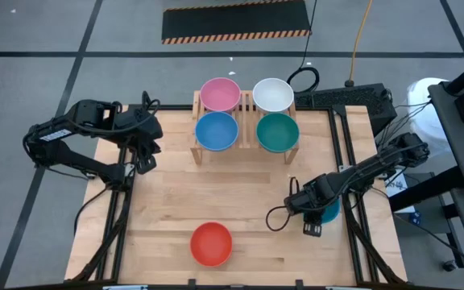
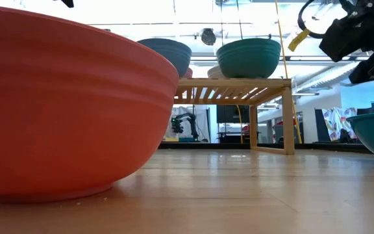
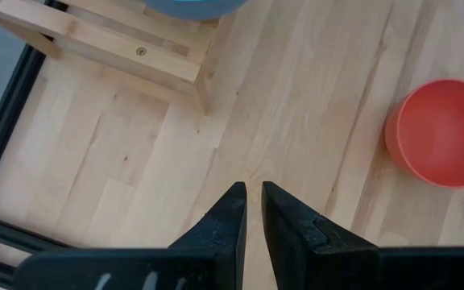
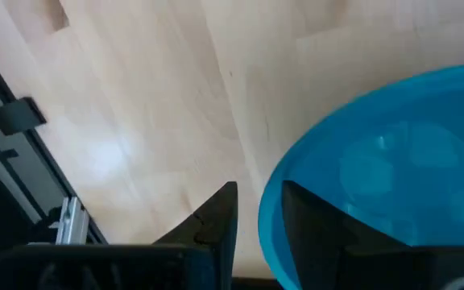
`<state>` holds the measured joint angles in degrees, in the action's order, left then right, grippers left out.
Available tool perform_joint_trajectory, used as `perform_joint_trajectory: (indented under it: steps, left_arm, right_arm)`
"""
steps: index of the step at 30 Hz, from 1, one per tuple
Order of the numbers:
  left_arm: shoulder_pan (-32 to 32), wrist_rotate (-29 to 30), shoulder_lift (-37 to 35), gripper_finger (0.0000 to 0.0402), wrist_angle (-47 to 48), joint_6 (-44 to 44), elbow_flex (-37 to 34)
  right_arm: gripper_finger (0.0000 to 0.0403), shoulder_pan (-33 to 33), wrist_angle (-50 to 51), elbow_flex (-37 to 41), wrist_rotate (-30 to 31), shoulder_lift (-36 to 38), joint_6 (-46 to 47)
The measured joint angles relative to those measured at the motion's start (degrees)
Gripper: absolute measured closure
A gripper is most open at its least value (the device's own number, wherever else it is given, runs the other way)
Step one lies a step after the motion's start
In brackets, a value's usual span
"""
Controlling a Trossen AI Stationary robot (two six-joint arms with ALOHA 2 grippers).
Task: Place and stack bowls onto a shelf
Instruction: Stack the blue bowl on top of the green bowl on the shelf
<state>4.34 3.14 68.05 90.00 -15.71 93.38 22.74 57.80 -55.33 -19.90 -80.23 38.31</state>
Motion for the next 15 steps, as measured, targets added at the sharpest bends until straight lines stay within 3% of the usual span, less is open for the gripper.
perform_joint_trajectory:
  steps: [15]
  left_arm:
    - [0.00, -0.02, 0.00, 0.0355, 0.02, -0.98, 0.00]
  right_arm:
    - [0.0312, -0.02, -3.31, 3.25, 0.21, 0.00, 0.01]
